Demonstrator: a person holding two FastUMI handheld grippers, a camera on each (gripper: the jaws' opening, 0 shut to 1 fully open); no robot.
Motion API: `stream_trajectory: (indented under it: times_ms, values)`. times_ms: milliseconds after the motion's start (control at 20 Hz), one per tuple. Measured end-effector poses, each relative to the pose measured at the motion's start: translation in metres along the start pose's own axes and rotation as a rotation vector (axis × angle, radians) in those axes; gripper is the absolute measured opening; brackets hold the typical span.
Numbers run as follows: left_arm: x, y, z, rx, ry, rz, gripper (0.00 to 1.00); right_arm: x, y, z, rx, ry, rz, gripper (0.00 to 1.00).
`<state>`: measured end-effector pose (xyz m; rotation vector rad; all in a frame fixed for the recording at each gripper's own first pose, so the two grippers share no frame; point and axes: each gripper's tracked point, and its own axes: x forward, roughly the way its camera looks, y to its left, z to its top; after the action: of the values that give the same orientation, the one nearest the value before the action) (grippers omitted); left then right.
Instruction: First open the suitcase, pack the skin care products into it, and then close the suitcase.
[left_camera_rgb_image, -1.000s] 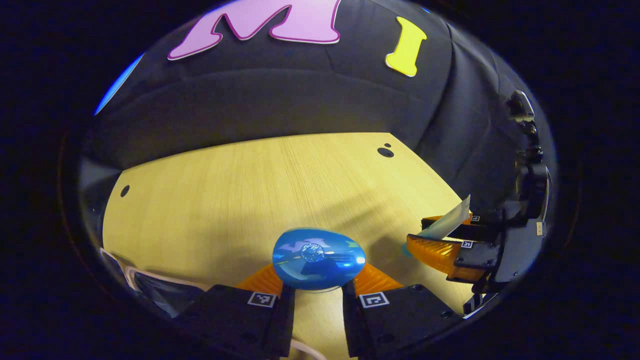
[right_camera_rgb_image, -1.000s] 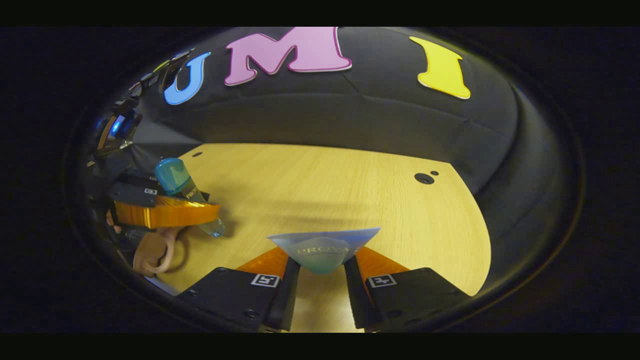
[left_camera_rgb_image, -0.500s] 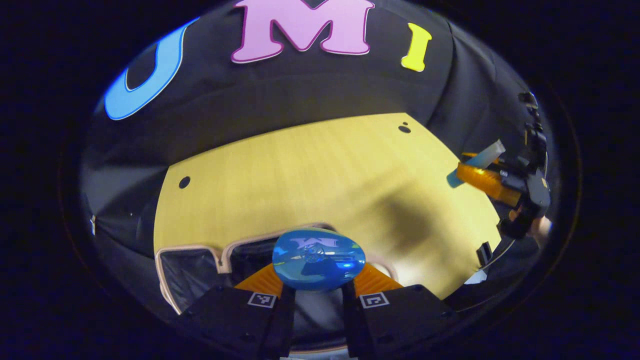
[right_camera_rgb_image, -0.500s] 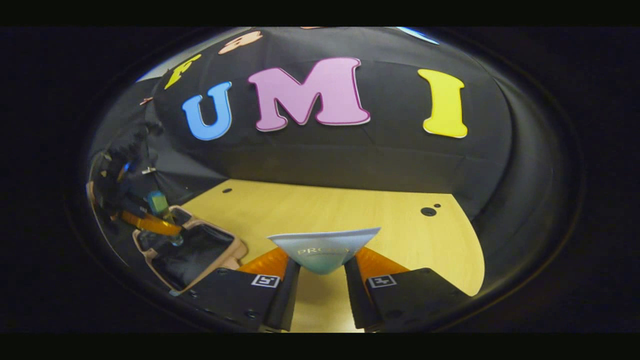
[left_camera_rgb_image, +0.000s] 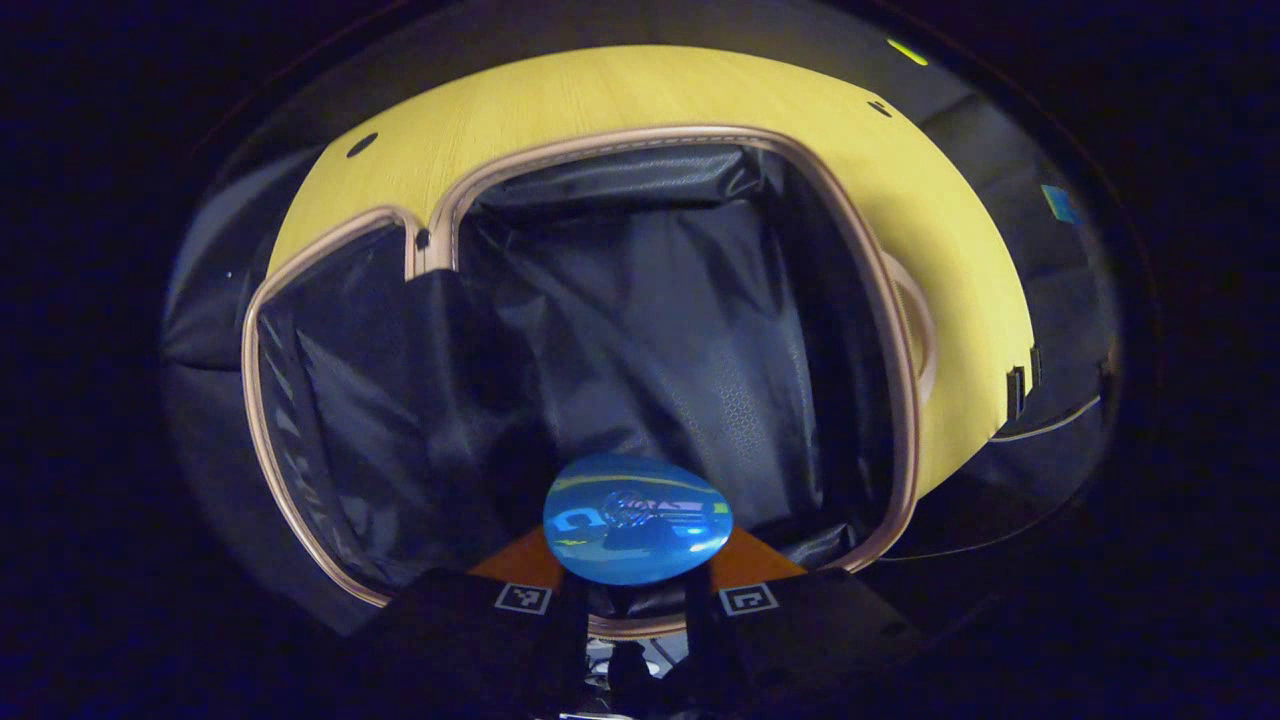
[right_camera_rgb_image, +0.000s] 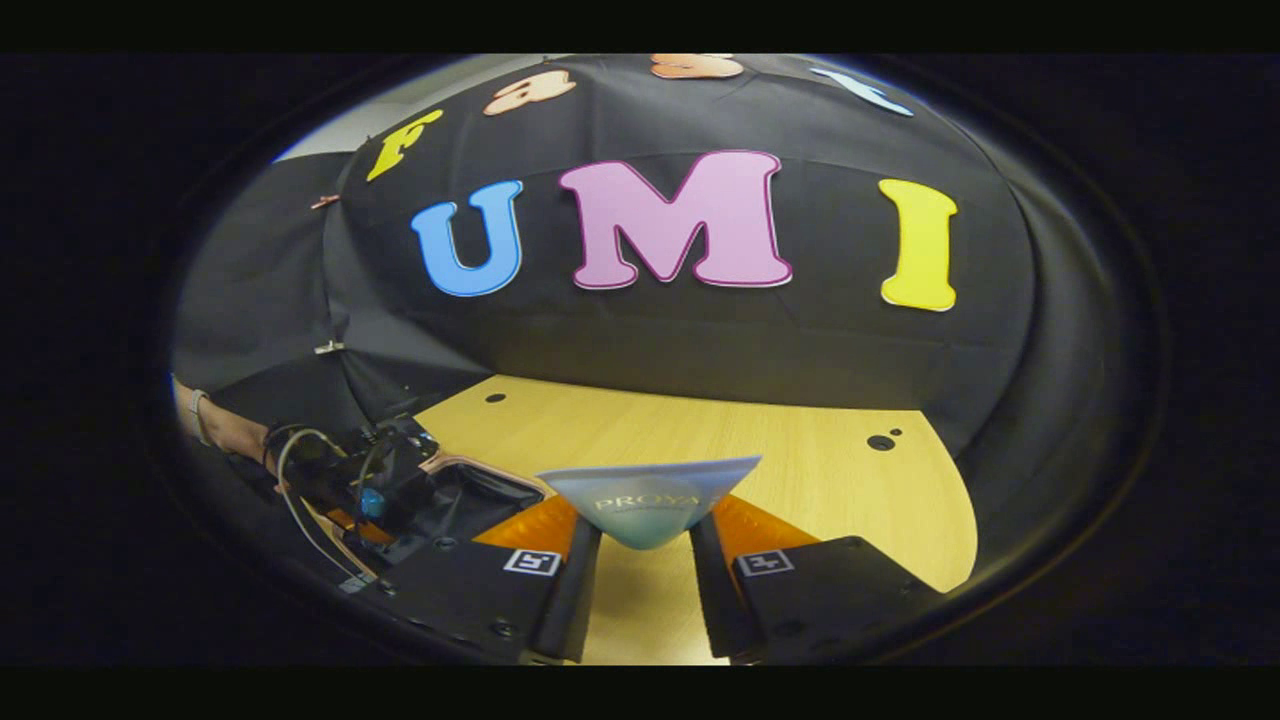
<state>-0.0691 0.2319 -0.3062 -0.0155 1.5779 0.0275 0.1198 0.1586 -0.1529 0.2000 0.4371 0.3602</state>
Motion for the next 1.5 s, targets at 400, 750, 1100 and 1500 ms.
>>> stream_trajectory:
  times_ms: [400, 750, 1100, 1500]
  values:
    - [0.029, -0.005, -0.013, 0.006, 0.020, -0.015, 0.52, -0.012, 0.031, -0.014, -0.034, 0.036, -0.002, 0.49]
    - [-0.046, -0.004, 0.021, 0.032, -0.423, -0.022, 0.86, 0.004, 0.094, -0.045, -0.041, 0.168, 0.090, 0.48]
    - [-0.072, 0.056, -0.007, -0.207, -0.500, 0.050, 0.87, 0.036, 0.191, -0.104, 0.090, 0.452, 0.230, 0.48]
    - [-0.079, 0.116, -0.041, -0.475, -0.494, 0.091, 0.90, 0.032, 0.248, -0.214, 0.172, 0.952, 0.210, 0.49]
